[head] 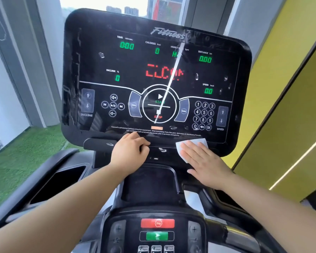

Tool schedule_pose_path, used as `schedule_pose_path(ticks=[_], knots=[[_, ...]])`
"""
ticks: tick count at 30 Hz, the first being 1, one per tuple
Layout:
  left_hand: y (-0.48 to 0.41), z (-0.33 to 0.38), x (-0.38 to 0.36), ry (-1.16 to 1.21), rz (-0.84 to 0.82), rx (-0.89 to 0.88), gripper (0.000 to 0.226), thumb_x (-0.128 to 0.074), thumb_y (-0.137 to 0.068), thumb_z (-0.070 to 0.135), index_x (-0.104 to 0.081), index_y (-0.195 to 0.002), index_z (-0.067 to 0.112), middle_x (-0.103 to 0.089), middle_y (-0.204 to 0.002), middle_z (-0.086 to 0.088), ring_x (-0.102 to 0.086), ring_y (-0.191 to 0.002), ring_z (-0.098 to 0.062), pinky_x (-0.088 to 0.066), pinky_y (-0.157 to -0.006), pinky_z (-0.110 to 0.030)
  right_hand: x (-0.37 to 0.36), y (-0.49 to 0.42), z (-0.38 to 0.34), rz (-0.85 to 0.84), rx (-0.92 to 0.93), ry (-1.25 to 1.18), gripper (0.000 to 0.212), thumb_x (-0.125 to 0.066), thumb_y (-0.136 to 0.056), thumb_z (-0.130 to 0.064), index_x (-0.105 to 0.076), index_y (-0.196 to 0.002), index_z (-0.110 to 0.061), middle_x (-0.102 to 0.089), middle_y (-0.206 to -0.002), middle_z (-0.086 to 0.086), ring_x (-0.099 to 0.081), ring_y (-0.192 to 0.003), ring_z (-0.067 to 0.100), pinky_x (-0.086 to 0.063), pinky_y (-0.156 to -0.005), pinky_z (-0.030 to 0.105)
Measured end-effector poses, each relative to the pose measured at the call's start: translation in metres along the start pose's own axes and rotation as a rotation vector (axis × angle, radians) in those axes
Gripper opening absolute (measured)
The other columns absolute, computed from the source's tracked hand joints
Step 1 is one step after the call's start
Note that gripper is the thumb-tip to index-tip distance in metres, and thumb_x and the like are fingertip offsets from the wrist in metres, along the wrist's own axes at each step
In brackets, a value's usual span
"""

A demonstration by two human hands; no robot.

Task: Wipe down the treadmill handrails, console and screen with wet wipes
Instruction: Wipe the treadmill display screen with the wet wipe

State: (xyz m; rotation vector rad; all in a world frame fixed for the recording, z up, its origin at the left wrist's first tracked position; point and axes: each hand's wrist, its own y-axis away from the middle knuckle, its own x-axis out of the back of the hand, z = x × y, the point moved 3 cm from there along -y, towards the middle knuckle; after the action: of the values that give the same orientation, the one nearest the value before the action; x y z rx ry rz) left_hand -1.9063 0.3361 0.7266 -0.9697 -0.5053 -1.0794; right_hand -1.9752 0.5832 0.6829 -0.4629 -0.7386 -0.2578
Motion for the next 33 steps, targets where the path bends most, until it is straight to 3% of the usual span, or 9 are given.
schedule_pose_path(ticks=[6, 10, 17, 21, 27, 33], knots=[[-0.002, -0.007, 0.014, 0.132, -0.153, -0.04, 0.033, -0.044, -0.093, 0.008, -0.068, -0.115, 0.017, -0.061, -0.107, 0.004, -0.054, -0.107, -0.014, -0.036, -0.089, -0.017, 0.002, -0.034, -0.027, 0.014, 0.061, 0.108, 0.07, -0.024, -0.091, -0.045, -0.006, -0.149, -0.011, -0.012, -0.156, 0.003, -0.004, -0.144, 0.029, 0.0, -0.119, 0.045], [0.003, -0.022, 0.036, 0.028, 0.0, -0.127, 0.042, -0.037, -0.085, 0.024, -0.072, -0.106, 0.013, -0.068, -0.099, -0.002, -0.061, -0.096, -0.025, -0.047, -0.086, -0.03, 0.005, -0.049, -0.04, 0.021, 0.016, 0.089, 0.072, -0.021, -0.09, -0.045, 0.001, -0.149, -0.01, -0.008, -0.157, 0.004, -0.005, -0.143, 0.028, 0.002, -0.119, 0.045], [0.015, -0.051, 0.039, -0.153, 0.099, -0.144, 0.044, -0.036, -0.078, 0.027, -0.076, -0.087, 0.013, -0.07, -0.089, -0.002, -0.063, -0.077, -0.031, -0.05, -0.077, -0.032, 0.01, -0.024, -0.024, 0.003, -0.019, 0.019, 0.075, -0.035, -0.085, -0.045, -0.011, -0.146, -0.008, -0.027, -0.153, 0.005, 0.007, -0.147, 0.024, -0.001, -0.119, 0.043], [0.014, -0.049, 0.035, -0.162, 0.128, -0.145, 0.039, -0.038, -0.076, 0.027, -0.075, -0.083, 0.016, -0.07, -0.085, 0.002, -0.061, -0.075, -0.031, -0.051, -0.075, -0.031, 0.018, -0.051, -0.046, -0.038, -0.05, -0.009, 0.098, -0.073, -0.073, -0.046, -0.019, -0.145, -0.007, -0.023, -0.154, 0.007, -0.014, -0.143, 0.031, -0.004, -0.117, 0.044], [0.013, -0.049, 0.029, -0.13, 0.16, -0.098, 0.038, -0.037, -0.077, 0.027, -0.073, -0.082, 0.015, -0.069, -0.083, 0.003, -0.059, -0.074, -0.031, -0.05, -0.074, -0.033, 0.025, -0.06, -0.045, -0.048, -0.042, -0.054, 0.099, -0.076, -0.07, -0.042, -0.021, -0.145, -0.009, -0.017, -0.154, 0.008, -0.021, -0.141, 0.029, -0.011, -0.115, 0.044], [0.014, -0.05, 0.027, -0.146, 0.216, -0.111, 0.035, -0.039, -0.073, 0.028, -0.072, -0.08, 0.016, -0.068, -0.081, 0.004, -0.057, -0.072, -0.028, -0.035, -0.075, -0.021, 0.025, -0.021, -0.017, -0.117, -0.076, -0.011, 0.101, -0.082, -0.065, -0.039, -0.026, -0.142, -0.006, -0.024, -0.151, 0.012, -0.024, -0.139, 0.032, -0.005, -0.116, 0.045]])
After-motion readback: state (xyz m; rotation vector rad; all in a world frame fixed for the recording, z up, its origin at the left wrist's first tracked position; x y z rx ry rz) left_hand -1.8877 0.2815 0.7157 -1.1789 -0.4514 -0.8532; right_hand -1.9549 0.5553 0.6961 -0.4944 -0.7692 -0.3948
